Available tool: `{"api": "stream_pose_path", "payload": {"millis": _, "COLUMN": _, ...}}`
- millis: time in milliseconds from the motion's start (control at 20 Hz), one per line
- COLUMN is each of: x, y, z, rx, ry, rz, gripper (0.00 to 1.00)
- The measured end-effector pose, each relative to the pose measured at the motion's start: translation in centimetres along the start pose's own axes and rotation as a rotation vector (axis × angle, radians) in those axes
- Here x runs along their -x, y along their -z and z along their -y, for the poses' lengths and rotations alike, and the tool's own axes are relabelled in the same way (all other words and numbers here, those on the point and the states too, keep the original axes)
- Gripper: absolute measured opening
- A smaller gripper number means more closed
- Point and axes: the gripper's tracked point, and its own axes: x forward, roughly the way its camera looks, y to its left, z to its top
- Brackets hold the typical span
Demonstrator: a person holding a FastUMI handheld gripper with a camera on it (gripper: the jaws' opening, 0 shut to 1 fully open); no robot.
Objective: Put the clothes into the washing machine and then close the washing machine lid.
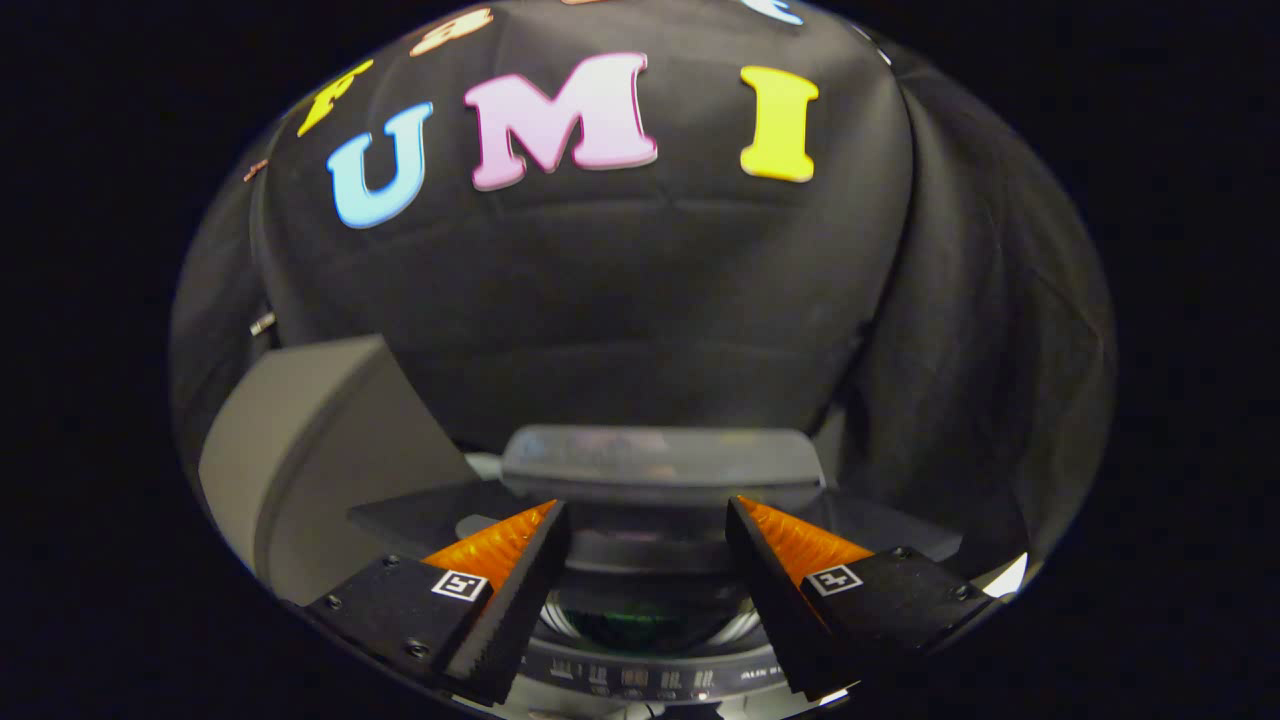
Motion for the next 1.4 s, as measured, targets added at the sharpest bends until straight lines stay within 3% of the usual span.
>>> {"api": "stream_pose_path", "payload": {"millis": 200, "x": 0.1, "y": -1.3, "z": -0.7, "rx": -0.041, "ry": -0.029, "rz": 0.026, "gripper": 0.99}}
{"api": "stream_pose_path", "payload": {"millis": 400, "x": 1.1, "y": -2.6, "z": -1.4, "rx": 0.025, "ry": -0.050, "rz": 0.108, "gripper": 0.99}}
{"api": "stream_pose_path", "payload": {"millis": 650, "x": 3.4, "y": -7.8, "z": -3.6, "rx": 0.031, "ry": -0.057, "rz": 0.251, "gripper": 0.99}}
{"api": "stream_pose_path", "payload": {"millis": 950, "x": 9.1, "y": -14.5, "z": -5.6, "rx": -0.052, "ry": -0.003, "rz": 0.474, "gripper": 0.99}}
{"api": "stream_pose_path", "payload": {"millis": 1400, "x": 19.2, "y": -19.7, "z": -10.7, "rx": -0.050, "ry": -0.065, "rz": 0.823, "gripper": 0.99}}
